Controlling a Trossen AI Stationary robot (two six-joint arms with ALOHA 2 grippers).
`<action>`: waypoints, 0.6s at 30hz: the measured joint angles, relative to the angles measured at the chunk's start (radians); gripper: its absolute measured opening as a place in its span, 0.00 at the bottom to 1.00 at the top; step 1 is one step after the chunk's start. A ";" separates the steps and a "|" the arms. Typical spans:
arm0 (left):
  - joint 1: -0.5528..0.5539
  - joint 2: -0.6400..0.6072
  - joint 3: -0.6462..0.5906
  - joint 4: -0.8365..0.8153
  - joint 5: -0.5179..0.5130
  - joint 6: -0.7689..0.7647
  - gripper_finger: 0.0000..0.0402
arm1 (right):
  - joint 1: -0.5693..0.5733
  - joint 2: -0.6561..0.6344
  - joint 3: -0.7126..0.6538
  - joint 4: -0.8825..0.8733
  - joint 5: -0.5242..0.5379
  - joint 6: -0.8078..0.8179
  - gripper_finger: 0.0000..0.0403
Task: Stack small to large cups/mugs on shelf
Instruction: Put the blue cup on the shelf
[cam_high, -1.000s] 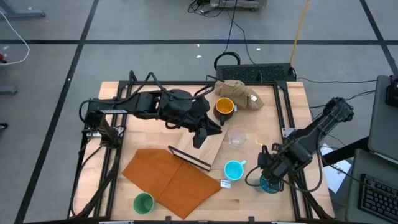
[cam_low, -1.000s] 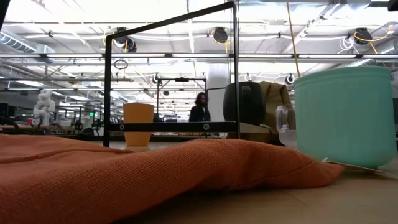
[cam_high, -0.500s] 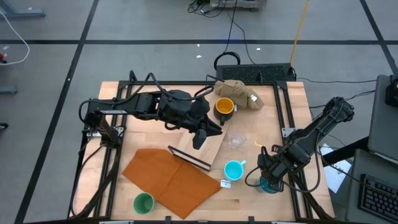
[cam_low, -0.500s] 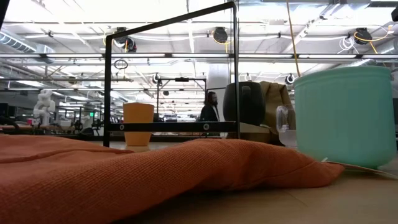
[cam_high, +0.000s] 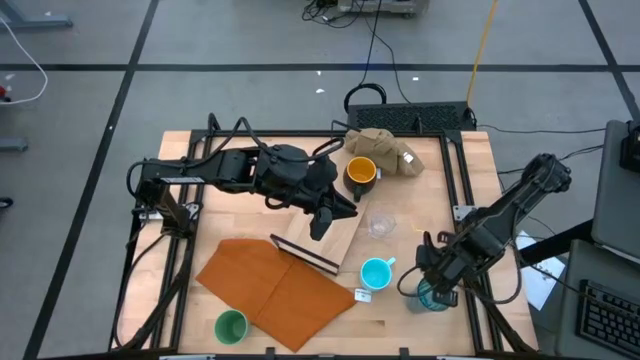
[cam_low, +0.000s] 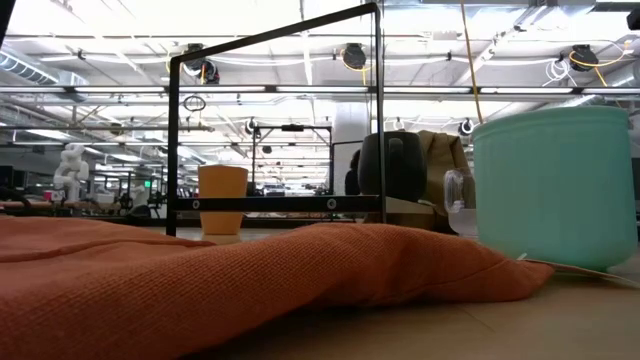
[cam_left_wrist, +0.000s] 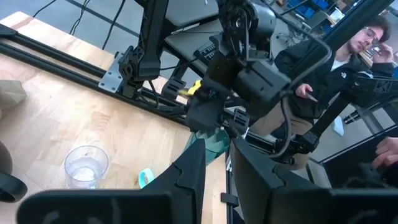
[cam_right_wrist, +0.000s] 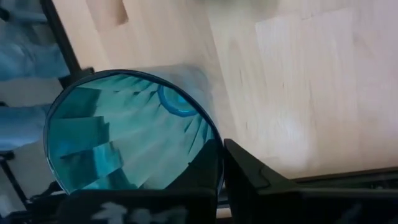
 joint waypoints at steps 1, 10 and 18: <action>0.000 0.000 0.000 0.000 0.000 0.000 0.19 | 0.000 -0.014 0.001 0.001 0.004 0.011 0.01; 0.000 0.000 0.000 0.010 0.024 0.004 0.19 | 0.000 -0.185 0.002 0.098 0.120 0.078 0.00; 0.000 0.000 0.000 0.014 0.056 0.011 0.20 | -0.010 -0.282 0.003 0.153 0.205 0.062 0.00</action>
